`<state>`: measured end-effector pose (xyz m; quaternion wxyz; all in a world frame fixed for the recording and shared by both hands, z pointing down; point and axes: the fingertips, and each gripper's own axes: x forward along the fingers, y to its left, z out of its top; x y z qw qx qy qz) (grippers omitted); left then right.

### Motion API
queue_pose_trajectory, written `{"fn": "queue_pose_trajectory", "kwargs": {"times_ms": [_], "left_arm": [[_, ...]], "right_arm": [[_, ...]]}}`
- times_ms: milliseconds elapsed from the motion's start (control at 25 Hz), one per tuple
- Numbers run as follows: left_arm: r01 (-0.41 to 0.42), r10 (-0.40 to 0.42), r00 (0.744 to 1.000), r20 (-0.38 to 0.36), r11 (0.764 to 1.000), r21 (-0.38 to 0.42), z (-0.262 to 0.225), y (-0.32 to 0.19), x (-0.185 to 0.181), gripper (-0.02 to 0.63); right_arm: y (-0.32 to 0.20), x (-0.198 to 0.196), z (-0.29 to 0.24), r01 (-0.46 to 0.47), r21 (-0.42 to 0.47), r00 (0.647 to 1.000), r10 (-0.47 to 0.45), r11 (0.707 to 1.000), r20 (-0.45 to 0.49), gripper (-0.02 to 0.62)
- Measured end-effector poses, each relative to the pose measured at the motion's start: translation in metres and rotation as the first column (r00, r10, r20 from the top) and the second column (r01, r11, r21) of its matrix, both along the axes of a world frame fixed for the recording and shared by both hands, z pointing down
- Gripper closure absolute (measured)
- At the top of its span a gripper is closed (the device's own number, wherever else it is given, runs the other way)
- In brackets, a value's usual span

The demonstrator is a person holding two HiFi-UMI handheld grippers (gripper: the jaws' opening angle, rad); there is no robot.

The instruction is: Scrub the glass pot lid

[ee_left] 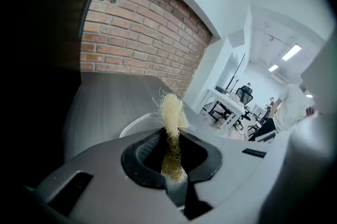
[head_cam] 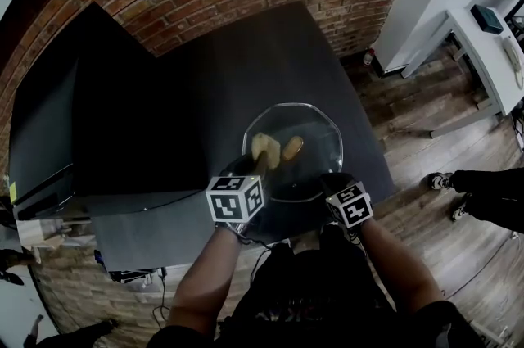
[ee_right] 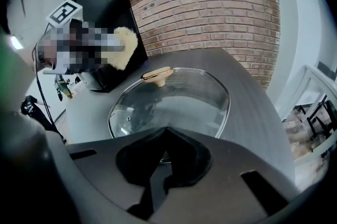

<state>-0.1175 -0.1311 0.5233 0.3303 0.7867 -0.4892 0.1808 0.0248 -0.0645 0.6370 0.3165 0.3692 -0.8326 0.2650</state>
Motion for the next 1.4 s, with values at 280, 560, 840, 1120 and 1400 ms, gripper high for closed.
{"fn": "queue_pose_trajectory", "kwargs": {"times_ms": [280, 560, 840, 1120, 1400], "left_arm": [[-0.15, 0.151, 0.986, -0.07, 0.989, 0.019, -0.035, -0.063, 0.081, 0.548], [-0.25, 0.249, 0.968, -0.018, 0.963, -0.106, 0.007, -0.096, 0.123, 0.548], [-0.391, 0.43, 0.898, 0.089, 0.876, -0.284, 0.053, -0.102, 0.131, 0.548], [-0.492, 0.582, 0.805, 0.113, 0.762, -0.422, 0.088, -0.101, 0.131, 0.548], [-0.484, 0.589, 0.805, 0.064, 0.715, -0.504, 0.112, -0.104, 0.12, 0.548]], "right_arm": [[0.0, -0.002, 0.0, 0.027, -0.003, 1.0, -0.028, 1.0, -0.006, 0.577], [-0.002, -0.002, 0.001, 0.06, -0.001, 0.998, -0.06, 0.998, 0.001, 0.577], [-0.001, 0.001, -0.001, 0.085, -0.016, 0.996, -0.085, 0.996, 0.033, 0.577], [-0.005, 0.0, 0.001, 0.103, -0.034, 0.993, -0.101, 0.994, 0.057, 0.577], [-0.006, -0.001, 0.002, 0.112, -0.045, 0.992, -0.109, 0.993, 0.065, 0.577]]}}
